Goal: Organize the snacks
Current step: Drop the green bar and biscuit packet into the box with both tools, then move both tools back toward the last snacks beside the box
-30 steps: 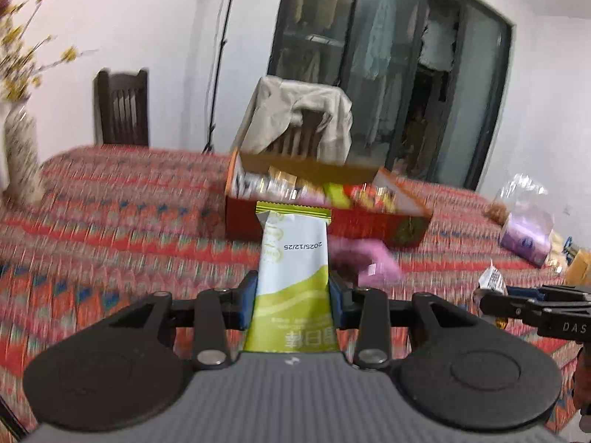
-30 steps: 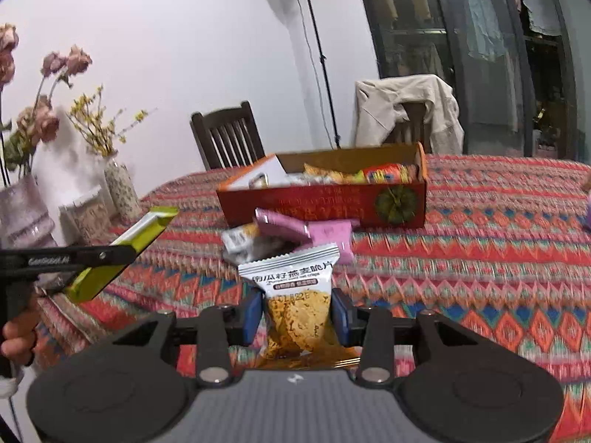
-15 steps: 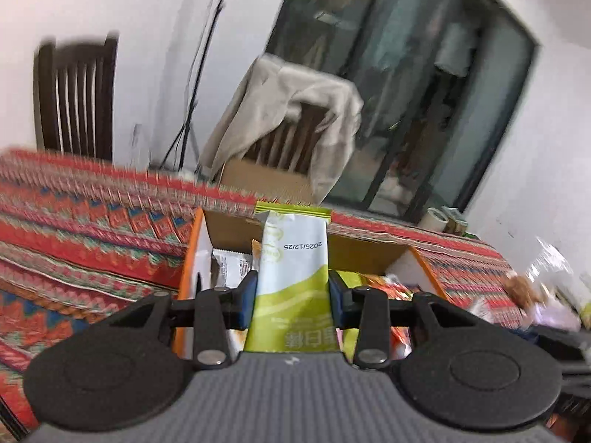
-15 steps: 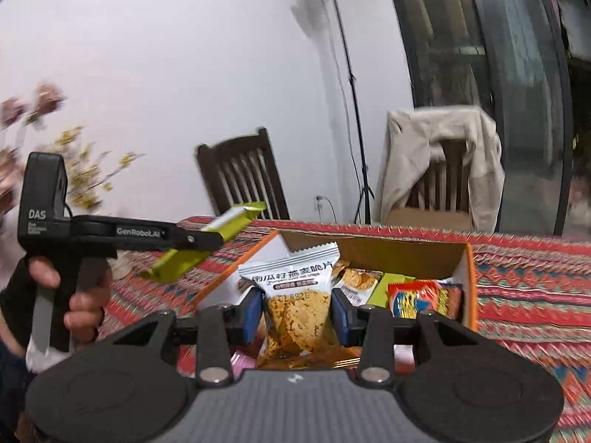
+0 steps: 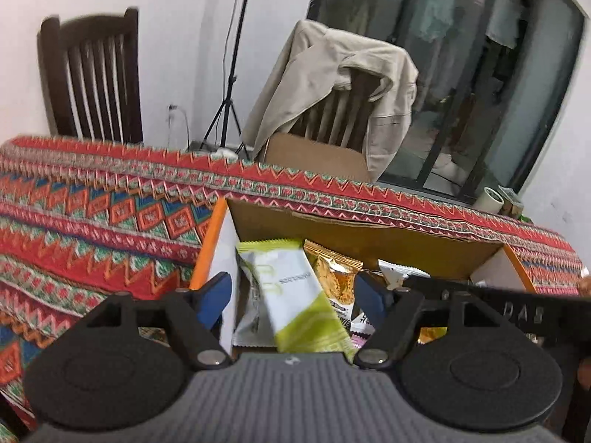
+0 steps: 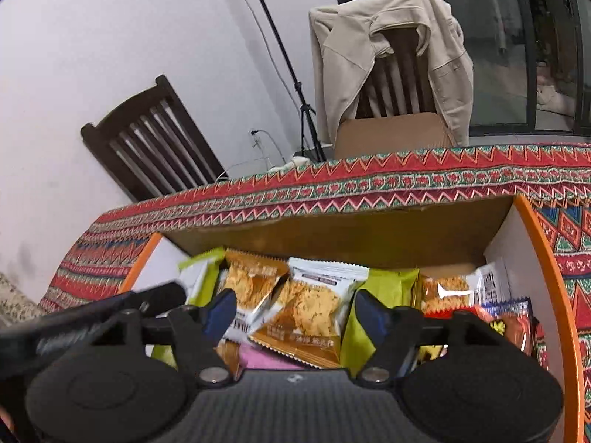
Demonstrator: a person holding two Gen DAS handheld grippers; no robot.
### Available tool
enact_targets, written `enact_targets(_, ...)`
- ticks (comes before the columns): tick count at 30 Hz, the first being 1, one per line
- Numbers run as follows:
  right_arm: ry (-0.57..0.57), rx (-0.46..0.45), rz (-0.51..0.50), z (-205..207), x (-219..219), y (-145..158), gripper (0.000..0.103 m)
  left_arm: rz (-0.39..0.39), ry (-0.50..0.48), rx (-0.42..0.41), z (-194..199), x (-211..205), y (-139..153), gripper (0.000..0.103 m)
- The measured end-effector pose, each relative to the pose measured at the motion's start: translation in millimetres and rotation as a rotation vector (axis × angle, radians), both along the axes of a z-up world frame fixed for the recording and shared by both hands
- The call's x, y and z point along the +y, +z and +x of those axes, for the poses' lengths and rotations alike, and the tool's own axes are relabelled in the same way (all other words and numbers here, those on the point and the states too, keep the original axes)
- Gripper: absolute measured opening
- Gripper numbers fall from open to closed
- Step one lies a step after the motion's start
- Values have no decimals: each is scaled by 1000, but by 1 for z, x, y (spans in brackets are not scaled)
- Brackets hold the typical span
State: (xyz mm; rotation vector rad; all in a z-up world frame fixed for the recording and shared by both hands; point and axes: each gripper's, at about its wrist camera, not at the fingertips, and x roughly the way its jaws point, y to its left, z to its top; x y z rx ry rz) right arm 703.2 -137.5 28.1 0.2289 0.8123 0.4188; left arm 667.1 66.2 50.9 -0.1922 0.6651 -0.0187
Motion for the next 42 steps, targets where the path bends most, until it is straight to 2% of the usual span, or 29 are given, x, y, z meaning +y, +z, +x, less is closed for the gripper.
enact_targets(7,30,-89,-36,-20,-1,25,70,29,-9,-29,-20,4,25,75)
enact_targets(12,48,-133,-42,-49,-18,52,70,44,-31,-64,-58,2,44,75)
enact_targets(15,73,-171,-58,-80,-33,68,73,67,-62,-112,-105,3,56,78)
enact_targets(17,96,-206,-64,-111,-51,77,78,82,-70,-158,-146,4,62,84)
enact_targets(19,112,-239,-64,-146,-70,86,81,85,-55,-199,-187,5,65,85)
enact_targets(21,121,-275,-66,-181,-87,92,83,69,-33,-227,-229,5,66,85)
enact_targets(25,119,-373,-76,-268,-122,97,85,31,-39,-306,-320,-1,62,94)
enact_targets(28,120,-422,-61,-338,-146,96,88,57,-10,-356,-378,-7,56,98)
enact_targets(31,118,-435,-19,-394,-163,87,94,89,47,-359,-419,-17,47,98)
enact_targets(34,101,-395,28,-440,-173,68,95,83,72,-358,-456,-26,33,99)
enact_targets(36,82,-376,16,-463,-172,52,95,72,73,-348,-475,-27,22,101)
enact_targets(38,60,-347,-13,-486,-169,34,95,87,71,-324,-485,-28,11,102)
enact_targets(42,53,-244,6,-512,-171,-3,95,116,63,-251,-497,-28,-11,102)
